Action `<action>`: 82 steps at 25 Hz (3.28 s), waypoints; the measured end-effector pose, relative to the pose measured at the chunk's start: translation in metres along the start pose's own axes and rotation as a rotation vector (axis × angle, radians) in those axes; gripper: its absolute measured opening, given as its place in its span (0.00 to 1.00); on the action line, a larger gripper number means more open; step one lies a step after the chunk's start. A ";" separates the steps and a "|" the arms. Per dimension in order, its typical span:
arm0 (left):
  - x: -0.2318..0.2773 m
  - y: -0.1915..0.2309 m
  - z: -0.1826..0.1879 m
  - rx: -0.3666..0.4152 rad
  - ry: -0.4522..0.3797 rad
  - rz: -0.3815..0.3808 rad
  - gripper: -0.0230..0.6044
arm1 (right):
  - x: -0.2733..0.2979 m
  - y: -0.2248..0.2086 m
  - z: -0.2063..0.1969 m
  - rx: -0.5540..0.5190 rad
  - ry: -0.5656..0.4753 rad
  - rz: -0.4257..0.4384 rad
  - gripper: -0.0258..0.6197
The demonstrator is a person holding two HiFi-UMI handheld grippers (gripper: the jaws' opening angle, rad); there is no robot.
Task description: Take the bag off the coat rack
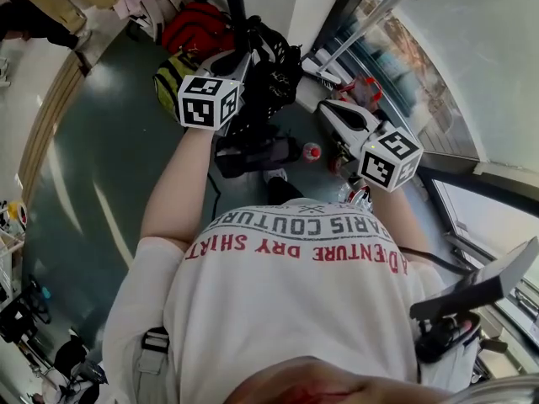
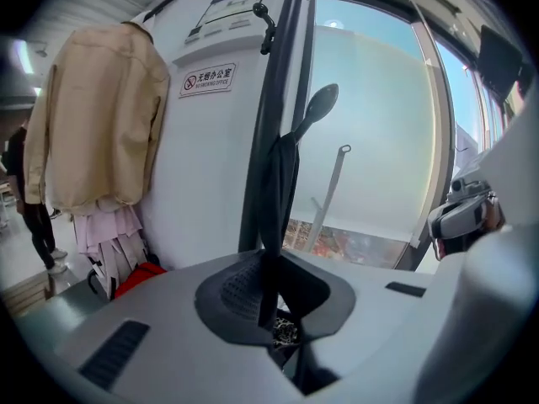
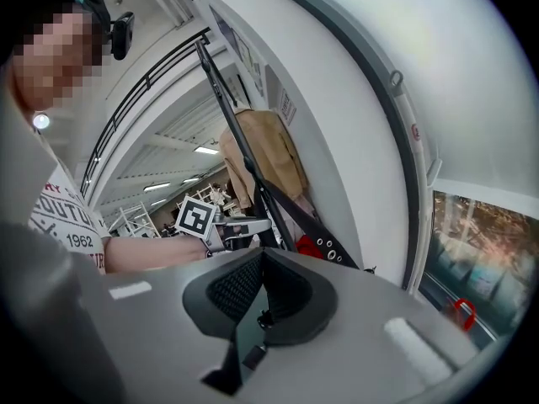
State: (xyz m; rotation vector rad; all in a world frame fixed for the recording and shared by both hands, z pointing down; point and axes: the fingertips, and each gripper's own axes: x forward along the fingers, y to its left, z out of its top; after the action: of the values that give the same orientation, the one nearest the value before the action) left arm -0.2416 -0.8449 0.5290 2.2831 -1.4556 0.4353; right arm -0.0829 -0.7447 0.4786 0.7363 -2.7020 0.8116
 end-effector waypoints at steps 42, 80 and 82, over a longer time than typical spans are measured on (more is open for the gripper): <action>-0.168 -0.117 0.113 -0.026 -0.241 -0.233 0.06 | -0.040 0.076 -0.015 -0.014 -0.055 0.053 0.04; -0.378 -0.245 -0.060 -0.065 -0.152 -0.260 0.06 | -0.178 0.264 -0.092 -0.146 -0.153 0.032 0.04; -0.396 -0.247 -0.067 -0.074 -0.155 -0.253 0.06 | -0.184 0.278 -0.102 -0.147 -0.151 0.033 0.04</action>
State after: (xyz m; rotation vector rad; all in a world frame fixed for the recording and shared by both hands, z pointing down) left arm -0.1826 -0.4065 0.3649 2.4435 -1.2045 0.1302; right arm -0.0655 -0.4129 0.3724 0.7488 -2.8774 0.5781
